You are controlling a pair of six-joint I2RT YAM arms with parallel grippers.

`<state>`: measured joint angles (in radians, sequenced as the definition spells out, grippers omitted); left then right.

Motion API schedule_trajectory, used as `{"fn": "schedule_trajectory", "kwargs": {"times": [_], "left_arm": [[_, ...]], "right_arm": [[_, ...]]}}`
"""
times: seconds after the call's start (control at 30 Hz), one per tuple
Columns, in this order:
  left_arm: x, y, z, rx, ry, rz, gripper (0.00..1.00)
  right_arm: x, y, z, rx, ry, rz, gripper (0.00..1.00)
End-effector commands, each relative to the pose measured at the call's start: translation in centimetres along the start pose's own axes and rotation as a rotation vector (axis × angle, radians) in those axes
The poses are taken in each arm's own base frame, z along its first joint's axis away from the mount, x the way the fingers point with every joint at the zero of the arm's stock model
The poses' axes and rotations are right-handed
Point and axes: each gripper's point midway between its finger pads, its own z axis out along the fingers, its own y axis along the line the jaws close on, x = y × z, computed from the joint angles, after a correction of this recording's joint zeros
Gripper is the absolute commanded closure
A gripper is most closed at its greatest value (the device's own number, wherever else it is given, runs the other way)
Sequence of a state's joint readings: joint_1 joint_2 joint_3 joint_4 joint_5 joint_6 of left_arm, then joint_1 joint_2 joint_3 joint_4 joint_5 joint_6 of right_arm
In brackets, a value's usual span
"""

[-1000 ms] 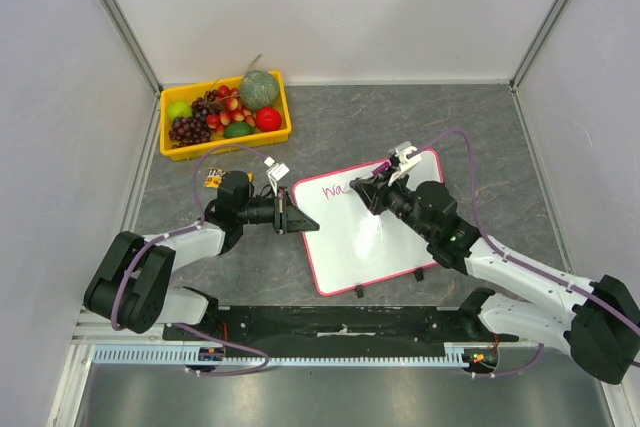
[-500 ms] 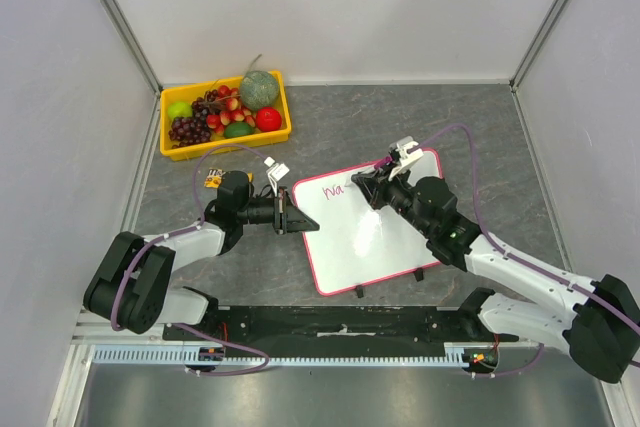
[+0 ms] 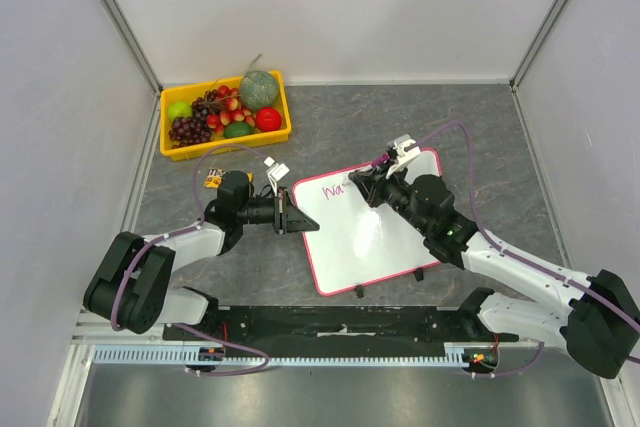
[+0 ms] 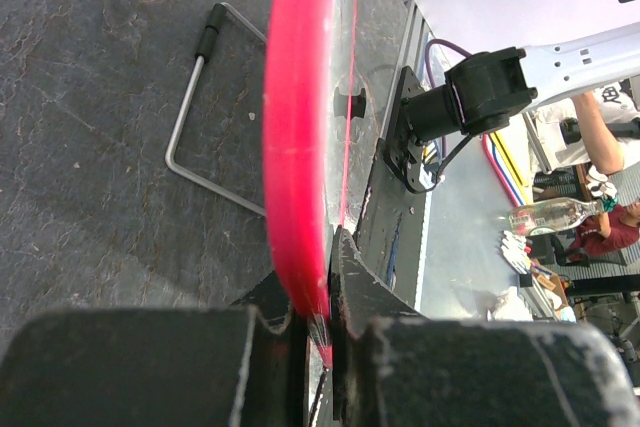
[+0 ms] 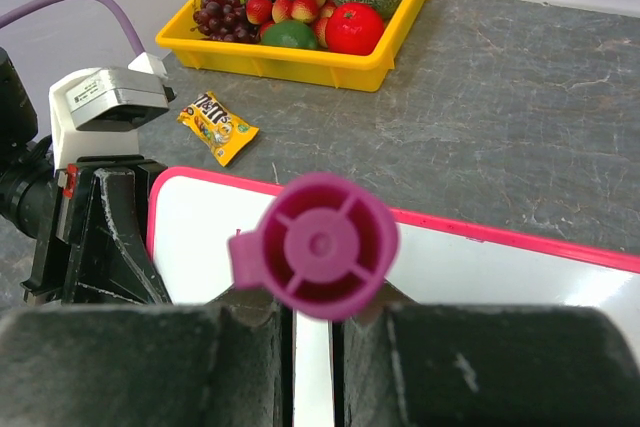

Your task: Write a sentence on the whiteboard

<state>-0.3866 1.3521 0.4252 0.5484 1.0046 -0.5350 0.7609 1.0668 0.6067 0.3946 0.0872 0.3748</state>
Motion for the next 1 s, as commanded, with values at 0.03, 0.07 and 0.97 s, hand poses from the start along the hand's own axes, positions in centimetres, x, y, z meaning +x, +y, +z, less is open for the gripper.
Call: {"fn": "schedule_trajectory", "kwargs": {"times": [0.03,0.07,0.97], "left_arm": [[1.5,2.0,0.0,-0.059,0.019,0.147,0.98],[1.5,2.0,0.0,-0.057,0.019,0.150,0.98],[1.5,2.0,0.0,-0.059,0.018,0.150,0.98]], "right_arm": [[-1.4,-0.6,0.4,0.038,-0.044,-0.010,1.00],[-1.3,-0.7,0.4,0.041,-0.045,-0.010,1.00],[3.3,-1.3,-1.4,0.026,0.066,-0.009,1.00]]}}
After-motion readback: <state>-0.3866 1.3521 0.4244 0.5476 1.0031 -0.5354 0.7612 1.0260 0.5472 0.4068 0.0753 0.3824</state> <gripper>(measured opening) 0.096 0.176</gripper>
